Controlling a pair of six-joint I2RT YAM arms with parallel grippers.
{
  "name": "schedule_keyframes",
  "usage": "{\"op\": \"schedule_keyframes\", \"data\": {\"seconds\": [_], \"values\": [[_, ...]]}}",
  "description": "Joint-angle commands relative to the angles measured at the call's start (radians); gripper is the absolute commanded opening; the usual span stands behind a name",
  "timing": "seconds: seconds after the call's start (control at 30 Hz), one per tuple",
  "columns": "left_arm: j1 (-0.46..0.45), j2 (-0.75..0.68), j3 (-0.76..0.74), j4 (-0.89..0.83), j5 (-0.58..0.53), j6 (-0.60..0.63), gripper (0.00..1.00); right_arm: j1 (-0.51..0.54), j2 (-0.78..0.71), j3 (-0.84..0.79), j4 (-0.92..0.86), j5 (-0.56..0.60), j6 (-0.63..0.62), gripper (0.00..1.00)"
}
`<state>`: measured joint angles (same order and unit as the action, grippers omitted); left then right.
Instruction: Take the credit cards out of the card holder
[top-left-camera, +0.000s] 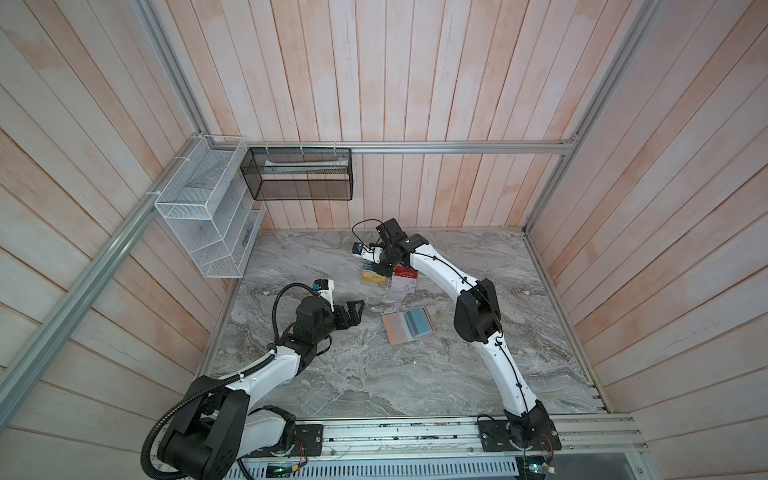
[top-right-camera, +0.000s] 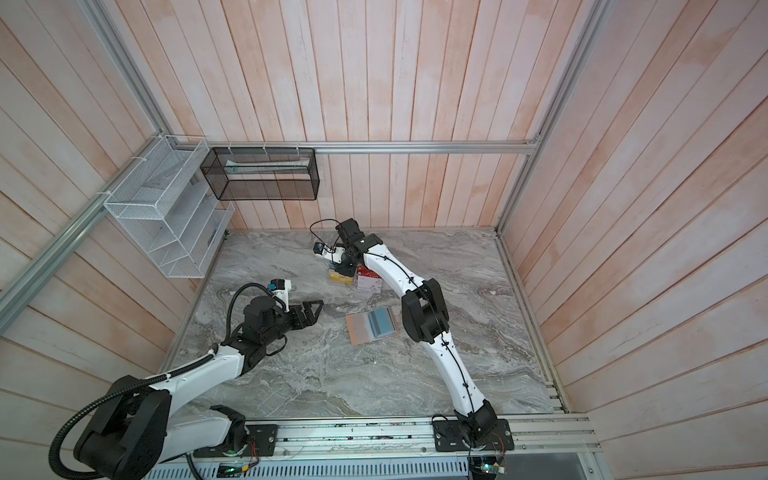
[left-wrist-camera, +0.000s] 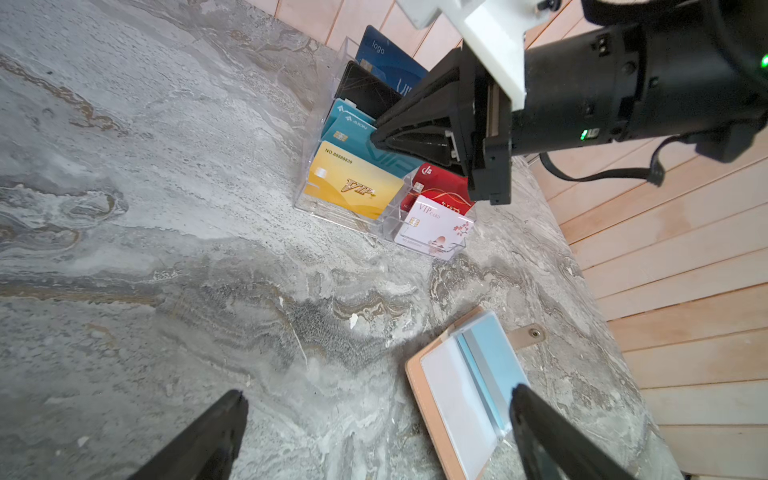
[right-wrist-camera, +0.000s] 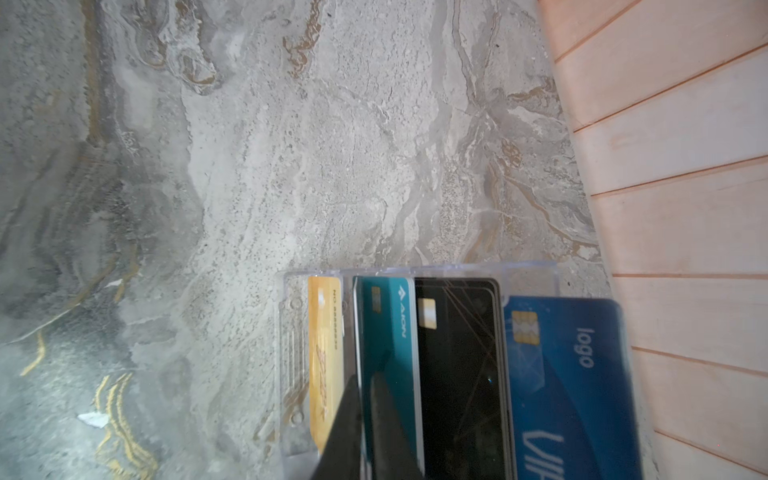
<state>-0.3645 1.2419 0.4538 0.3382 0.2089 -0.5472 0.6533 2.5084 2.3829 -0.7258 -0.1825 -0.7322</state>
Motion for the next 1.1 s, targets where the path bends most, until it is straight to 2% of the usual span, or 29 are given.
{"op": "schedule_keyframes", "data": {"seconds": [0.0, 0.33, 1.07], "values": [[0.005, 0.006, -0.007, 0.027, 0.01, -0.003, 1.0, 0.006, 0.021, -0.007, 0.024, 0.014, 0.015, 0.12], [0.006, 0.016, -0.006, 0.035, 0.017, -0.008, 1.0, 0.001, 0.022, -0.001, 0.036, 0.025, 0.019, 0.16], [0.008, 0.02, -0.002, 0.04, 0.028, -0.025, 1.0, -0.005, 0.01, -0.008, 0.043, 0.046, 0.022, 0.16]]}}
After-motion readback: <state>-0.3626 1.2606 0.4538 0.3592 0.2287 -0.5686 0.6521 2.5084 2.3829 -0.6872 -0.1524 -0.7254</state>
